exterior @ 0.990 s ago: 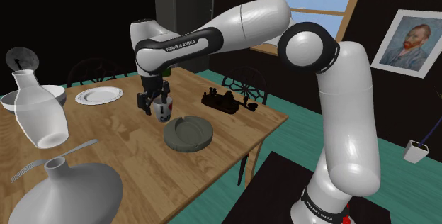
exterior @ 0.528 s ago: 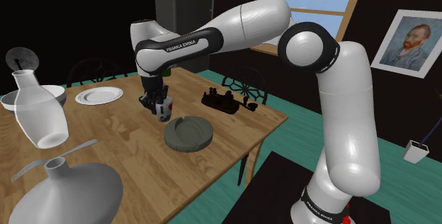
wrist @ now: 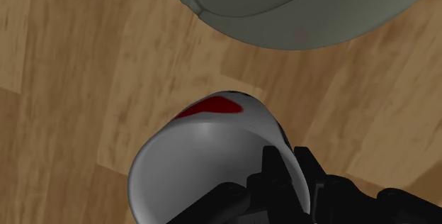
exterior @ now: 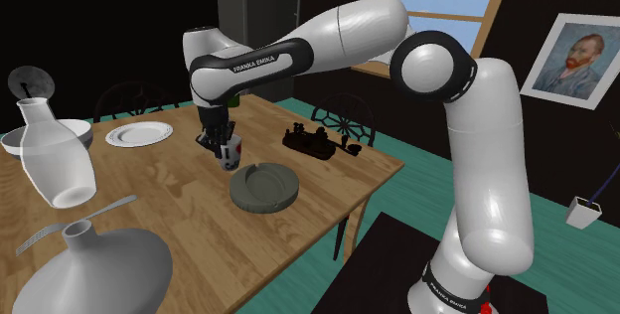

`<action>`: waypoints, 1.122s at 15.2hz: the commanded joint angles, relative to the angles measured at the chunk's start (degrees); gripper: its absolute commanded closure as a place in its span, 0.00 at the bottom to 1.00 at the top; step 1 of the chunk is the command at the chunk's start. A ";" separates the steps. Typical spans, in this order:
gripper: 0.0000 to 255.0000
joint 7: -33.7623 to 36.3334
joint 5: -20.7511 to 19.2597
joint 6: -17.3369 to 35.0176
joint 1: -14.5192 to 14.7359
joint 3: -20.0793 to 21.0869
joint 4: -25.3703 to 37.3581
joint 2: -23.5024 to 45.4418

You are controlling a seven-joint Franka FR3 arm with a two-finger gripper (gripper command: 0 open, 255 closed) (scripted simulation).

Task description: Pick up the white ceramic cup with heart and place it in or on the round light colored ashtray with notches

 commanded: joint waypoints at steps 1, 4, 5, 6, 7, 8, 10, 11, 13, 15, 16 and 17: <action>1.00 -0.11 0.08 -0.66 -0.01 0.02 0.44 -0.10; 1.00 -0.40 0.27 -2.74 0.03 0.09 2.09 -0.55; 1.00 -0.49 0.33 -3.44 0.05 0.12 2.68 -0.68; 1.00 -0.58 0.38 -4.15 0.07 0.14 3.28 -0.79; 1.00 -0.67 0.44 -4.86 0.09 0.16 3.90 -0.89; 1.00 -0.76 0.48 -5.58 0.11 0.18 4.54 -0.98; 1.00 -0.94 0.57 -7.05 0.17 0.22 5.89 -1.11; 1.00 -1.02 0.60 -7.79 0.20 0.24 6.59 -1.16; 1.00 -1.19 0.66 -9.29 0.28 0.27 8.06 -1.20; 1.00 -1.36 0.70 -10.83 0.36 0.29 9.62 -1.19; 1.00 -1.44 0.72 -11.61 0.41 0.30 10.44 -1.16; 1.00 -1.52 0.73 -12.40 0.46 0.31 11.28 -1.11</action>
